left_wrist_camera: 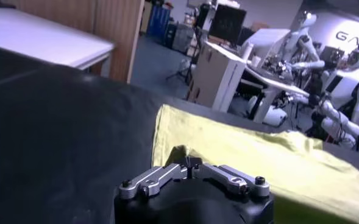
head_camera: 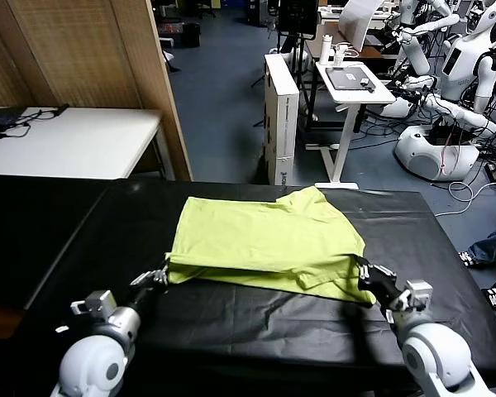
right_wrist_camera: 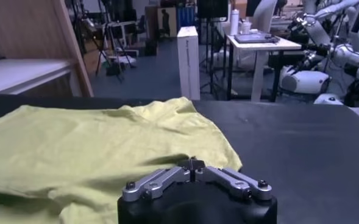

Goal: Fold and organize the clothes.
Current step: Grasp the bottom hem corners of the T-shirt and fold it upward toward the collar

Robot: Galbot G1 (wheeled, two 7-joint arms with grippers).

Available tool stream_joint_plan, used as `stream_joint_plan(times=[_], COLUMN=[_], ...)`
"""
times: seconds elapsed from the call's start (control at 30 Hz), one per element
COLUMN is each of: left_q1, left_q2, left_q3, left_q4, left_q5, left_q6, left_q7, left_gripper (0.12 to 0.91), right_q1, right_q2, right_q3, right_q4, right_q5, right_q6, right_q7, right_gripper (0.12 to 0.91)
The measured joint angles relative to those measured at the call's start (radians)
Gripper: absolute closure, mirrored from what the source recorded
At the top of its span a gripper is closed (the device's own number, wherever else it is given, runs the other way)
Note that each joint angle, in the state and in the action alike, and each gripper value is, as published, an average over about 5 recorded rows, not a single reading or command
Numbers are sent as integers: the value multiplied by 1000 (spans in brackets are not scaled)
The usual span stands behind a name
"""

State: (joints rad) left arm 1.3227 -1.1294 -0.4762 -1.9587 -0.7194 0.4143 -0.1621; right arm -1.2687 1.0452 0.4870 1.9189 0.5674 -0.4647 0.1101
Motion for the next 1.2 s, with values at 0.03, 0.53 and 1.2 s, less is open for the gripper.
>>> stream_joint_plan(times=[0.03, 0.53, 1.2], left_q1=[-7, -41, 144], left_q2=[5, 42, -10], left_q3=[4, 14, -18], left_q4=[8, 44, -83], left_q5=[-1, -2, 56], left_q6=[-1, 9, 16], left_q7=[1, -8, -10], left_gripper=[884, 884, 126], right_q1=[1, -66, -326], right_q2=[0, -38, -85], right_q3=[0, 50, 171], right_q4=[-2, 78, 184], right_q5=[0, 22, 19], right_q6=[0, -86, -80], right_q7=[0, -26, -63], right_gripper=[886, 446, 118])
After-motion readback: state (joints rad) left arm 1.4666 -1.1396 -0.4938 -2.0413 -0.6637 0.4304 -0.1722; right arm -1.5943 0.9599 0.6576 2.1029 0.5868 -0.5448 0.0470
